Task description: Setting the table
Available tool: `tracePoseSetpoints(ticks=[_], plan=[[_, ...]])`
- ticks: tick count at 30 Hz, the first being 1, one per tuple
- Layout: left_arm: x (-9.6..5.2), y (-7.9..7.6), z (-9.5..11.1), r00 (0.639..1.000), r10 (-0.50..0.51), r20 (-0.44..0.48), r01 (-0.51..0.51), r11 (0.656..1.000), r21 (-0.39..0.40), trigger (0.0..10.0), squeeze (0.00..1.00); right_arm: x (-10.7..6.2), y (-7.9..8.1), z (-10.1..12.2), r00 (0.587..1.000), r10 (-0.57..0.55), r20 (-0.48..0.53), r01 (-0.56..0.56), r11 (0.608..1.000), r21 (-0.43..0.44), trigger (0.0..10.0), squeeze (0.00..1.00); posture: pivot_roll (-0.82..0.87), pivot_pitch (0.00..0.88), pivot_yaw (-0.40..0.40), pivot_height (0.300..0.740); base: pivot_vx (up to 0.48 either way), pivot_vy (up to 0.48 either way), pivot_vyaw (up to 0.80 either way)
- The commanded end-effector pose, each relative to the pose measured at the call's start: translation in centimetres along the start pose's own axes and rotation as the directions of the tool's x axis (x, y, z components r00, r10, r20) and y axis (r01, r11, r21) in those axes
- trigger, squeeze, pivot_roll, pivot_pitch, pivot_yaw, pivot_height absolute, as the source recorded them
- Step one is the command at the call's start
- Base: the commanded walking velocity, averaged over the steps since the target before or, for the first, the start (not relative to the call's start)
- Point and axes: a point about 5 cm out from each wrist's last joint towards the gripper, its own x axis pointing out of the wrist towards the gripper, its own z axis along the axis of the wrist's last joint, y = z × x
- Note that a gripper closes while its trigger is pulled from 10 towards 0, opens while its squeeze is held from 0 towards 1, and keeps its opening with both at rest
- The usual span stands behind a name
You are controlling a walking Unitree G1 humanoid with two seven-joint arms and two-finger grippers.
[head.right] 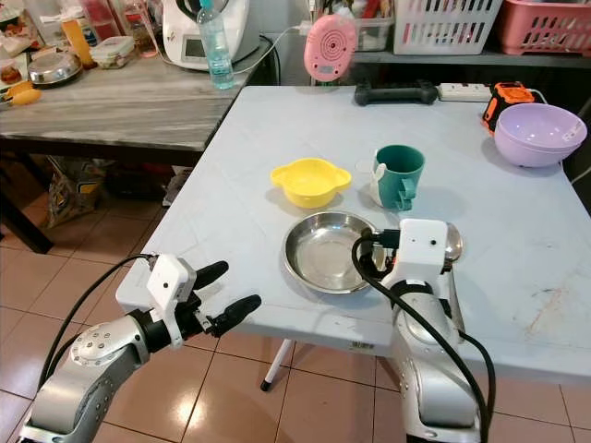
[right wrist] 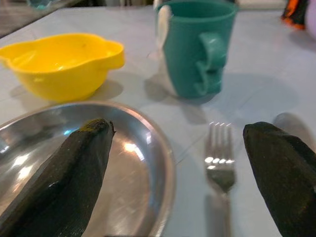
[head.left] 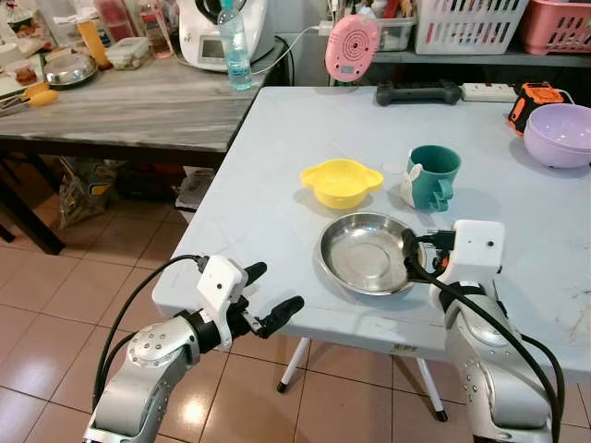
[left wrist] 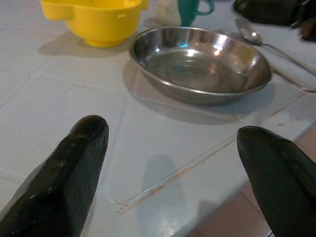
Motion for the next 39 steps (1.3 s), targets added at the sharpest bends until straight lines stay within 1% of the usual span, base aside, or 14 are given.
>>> tracePoseSetpoints(ticks=[1, 2, 3, 5, 17, 26, 27, 28, 29, 30, 31, 33, 34, 39], plan=[[-0.1, 0.1, 0.4, 1.000, -0.007, 0.000, 0.007, 1.000, 0.012, 10.0, 0.00, 0.2, 0.5, -0.1, 0.999, 0.024, -0.021, -0.024, 1.000, 0.007, 10.0, 0.00, -0.13, 0.079, 0.069, 0.740, 0.000, 0.000, 0.00], [-0.1, -0.1, 0.5, 1.000, -0.015, 0.002, 0.015, 1.000, 0.009, 10.0, 0.00, 0.5, 0.6, -0.4, 0.998, 0.025, -0.053, -0.026, 1.000, -0.004, 10.0, 0.00, -0.12, 0.080, 0.064, 0.740, 0.000, 0.000, 0.00], [-0.1, -0.1, 0.5, 1.000, -0.015, 0.002, 0.015, 1.000, 0.009, 10.0, 0.00, 0.5, 0.6, -0.4, 0.998, 0.025, -0.053, -0.026, 1.000, -0.004, 10.0, 0.00, -0.12, 0.080, 0.064, 0.740, 0.000, 0.000, 0.00], [-0.2, -0.4, 0.6, 1.000, -0.027, -0.003, 0.027, 1.000, 0.006, 10.0, 0.00, 0.8, 0.8, -0.5, 0.996, 0.028, -0.080, -0.027, 1.000, 0.016, 10.0, 0.00, -0.12, 0.080, 0.064, 0.740, 0.000, 0.000, 0.00], [-0.2, -0.5, 0.6, 0.999, -0.034, -0.017, 0.034, 0.999, 0.014, 10.0, 0.00, 0.9, 1.2, -1.4, 0.990, 0.028, -0.140, -0.022, 0.999, 0.045, 10.0, 0.00, -0.12, 0.081, 0.079, 0.740, 0.000, 0.000, 0.00], [-0.2, -0.8, 0.6, 0.997, -0.072, -0.032, 0.072, 0.997, 0.010, 10.0, 0.00, 1.6, 2.7, -2.5, 0.980, 0.065, -0.187, -0.052, 0.996, 0.073, 10.0, 0.00, -0.12, 0.084, 0.087, 0.740, 0.000, 0.000, 0.00], [-0.2, -0.7, 0.6, 0.997, -0.074, -0.034, 0.074, 0.997, 0.009, 10.0, 0.00, 1.7, 2.9, -2.6, 0.979, 0.066, -0.195, -0.054, 0.996, 0.065, 8.6, 0.00, -0.11, 0.084, 0.087, 0.740, 0.000, 0.000, 0.00], [-0.2, -0.7, 0.6, 0.997, -0.074, -0.035, 0.075, 0.997, 0.010, 10.0, 0.00, 1.8, 2.9, -2.6, 0.978, 0.066, -0.197, -0.055, 0.997, 0.060, 8.6, 0.00, -0.11, 0.084, 0.087, 0.740, 0.000, 0.000, 0.00], [-0.3, -0.7, 0.7, 0.996, -0.075, -0.038, 0.076, 0.997, 0.009, 10.0, 0.00, 1.8, 3.0, -2.8, 0.976, 0.066, -0.209, -0.054, 0.996, 0.064, 2.4, 0.00, -0.11, 0.082, 0.087, 0.740, 0.000, 0.000, 0.00], [-0.3, -0.7, 0.7, 0.996, -0.076, -0.038, 0.076, 0.997, 0.009, 10.0, 0.00, 1.8, 3.0, -2.9, 0.975, 0.066, -0.214, -0.051, 0.996, 0.071, 2.4, 0.00, -0.11, 0.082, 0.087, 0.740, 0.000, 0.000, 0.00], [-0.4, -0.7, 0.7, 0.996, -0.078, -0.039, 0.078, 0.997, 0.008, 10.0, 0.00, 1.8, 3.1, -3.0, 0.973, 0.065, -0.221, -0.048, 0.996, 0.080, 1.0, 0.00, -0.11, 0.082, 0.087, 0.740, 0.000, 0.000, 0.00], [-0.4, -0.7, 0.6, 0.996, -0.078, -0.040, 0.079, 0.997, 0.008, 10.0, 0.00, 1.8, 3.1, -3.1, 0.973, 0.064, -0.223, -0.047, 0.996, 0.081, 1.0, 0.00, -0.10, 0.080, 0.087, 0.740, 0.000, 0.000, 0.00], [-0.5, -0.8, 0.5, 0.996, -0.083, -0.044, 0.083, 0.997, -0.009, 10.0, 0.00, 1.9, 3.3, -3.1, 0.972, 0.066, -0.224, -0.045, 0.994, 0.097, 0.1, 0.00, -0.10, 0.081, 0.089, 0.740, 0.000, 0.000, 0.00], [-0.7, -0.9, 0.5, 0.995, -0.090, -0.048, 0.089, 0.996, -0.015, 10.0, 0.00, 2.1, 3.4, -3.0, 0.973, 0.057, -0.224, -0.034, 0.994, 0.103, 0.0, 0.00, -0.10, 0.082, 0.092, 0.740, 0.000, 0.000, 0.00]])
